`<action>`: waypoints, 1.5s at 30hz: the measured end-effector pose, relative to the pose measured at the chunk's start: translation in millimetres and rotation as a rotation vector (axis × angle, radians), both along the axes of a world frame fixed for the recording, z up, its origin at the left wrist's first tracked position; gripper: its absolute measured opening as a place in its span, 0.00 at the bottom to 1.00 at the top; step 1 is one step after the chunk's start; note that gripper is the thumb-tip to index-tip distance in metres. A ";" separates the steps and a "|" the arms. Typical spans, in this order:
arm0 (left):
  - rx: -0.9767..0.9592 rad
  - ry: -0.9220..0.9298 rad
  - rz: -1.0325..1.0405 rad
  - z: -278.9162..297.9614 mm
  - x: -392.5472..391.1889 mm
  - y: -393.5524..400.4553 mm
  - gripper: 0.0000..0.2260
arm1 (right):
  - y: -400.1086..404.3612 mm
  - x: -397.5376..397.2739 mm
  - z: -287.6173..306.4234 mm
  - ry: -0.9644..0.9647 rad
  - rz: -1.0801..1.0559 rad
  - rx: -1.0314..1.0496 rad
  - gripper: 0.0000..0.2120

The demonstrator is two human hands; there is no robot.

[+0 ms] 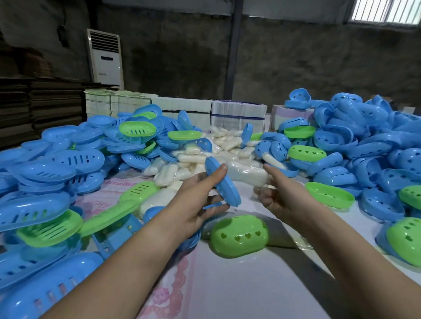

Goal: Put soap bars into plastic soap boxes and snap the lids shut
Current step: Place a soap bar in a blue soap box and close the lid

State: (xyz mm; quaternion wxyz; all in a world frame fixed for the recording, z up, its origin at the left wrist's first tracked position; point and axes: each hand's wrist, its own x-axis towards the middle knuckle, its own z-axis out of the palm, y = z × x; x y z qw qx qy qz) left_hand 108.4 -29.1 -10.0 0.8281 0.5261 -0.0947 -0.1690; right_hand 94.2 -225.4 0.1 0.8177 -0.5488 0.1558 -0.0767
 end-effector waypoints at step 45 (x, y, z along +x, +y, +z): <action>-0.483 0.206 -0.127 10.0 -13.6 -1.1 0.24 | -48.3 -20.5 -6.9 0.164 0.034 -1.605 0.51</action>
